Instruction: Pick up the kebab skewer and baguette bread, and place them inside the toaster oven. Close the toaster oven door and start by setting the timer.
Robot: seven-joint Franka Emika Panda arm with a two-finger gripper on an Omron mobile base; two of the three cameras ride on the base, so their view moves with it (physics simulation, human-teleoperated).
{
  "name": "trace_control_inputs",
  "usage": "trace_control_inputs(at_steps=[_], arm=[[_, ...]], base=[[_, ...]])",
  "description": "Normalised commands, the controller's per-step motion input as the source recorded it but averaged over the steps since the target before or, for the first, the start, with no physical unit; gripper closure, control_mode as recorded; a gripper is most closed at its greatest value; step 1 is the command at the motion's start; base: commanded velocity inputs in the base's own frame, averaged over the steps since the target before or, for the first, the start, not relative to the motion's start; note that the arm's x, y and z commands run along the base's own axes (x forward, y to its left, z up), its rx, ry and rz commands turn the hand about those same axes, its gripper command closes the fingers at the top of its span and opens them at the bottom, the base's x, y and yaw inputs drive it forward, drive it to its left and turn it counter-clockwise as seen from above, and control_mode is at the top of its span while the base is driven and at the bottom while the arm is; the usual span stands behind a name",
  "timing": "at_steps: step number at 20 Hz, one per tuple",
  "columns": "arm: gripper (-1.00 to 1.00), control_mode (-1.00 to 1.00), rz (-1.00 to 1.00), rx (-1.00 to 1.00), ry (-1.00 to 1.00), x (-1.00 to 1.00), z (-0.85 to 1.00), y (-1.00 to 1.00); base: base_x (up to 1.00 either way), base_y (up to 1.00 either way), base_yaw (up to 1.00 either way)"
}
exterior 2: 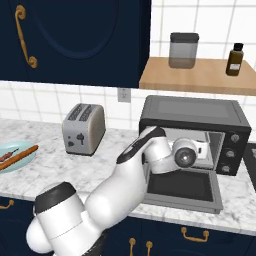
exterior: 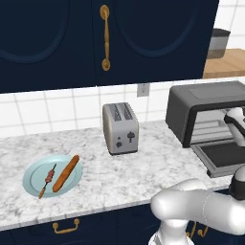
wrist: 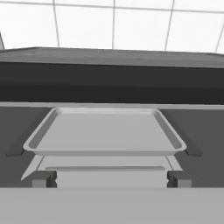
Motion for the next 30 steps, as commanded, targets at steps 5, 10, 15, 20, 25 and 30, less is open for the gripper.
trace_control_inputs(at_steps=[5, 10, 15, 20, 25, 30], arm=[[-1.00, -1.00, -0.02, 0.00, 0.00, 0.23, -0.13, -0.04], [-1.00, -1.00, 0.00, -0.03, -0.04, 0.04, -0.61, 0.00], [-1.00, -1.00, 0.00, 0.00, -0.02, 0.31, 0.00, 0.00], [-1.00, -1.00, 0.00, 0.04, 0.00, 0.33, 0.20, -0.08], [-1.00, -1.00, 0.00, 0.01, 0.00, 0.24, 0.08, -0.06], [-1.00, -1.00, 0.00, 0.00, 0.00, 0.23, -0.05, 0.00]], base=[[0.00, 0.00, 0.00], [0.00, 0.00, 0.00], [0.00, 0.00, 0.00], [0.00, 0.00, 0.00], [0.00, 0.00, 0.00], [0.00, 0.00, 0.00]])
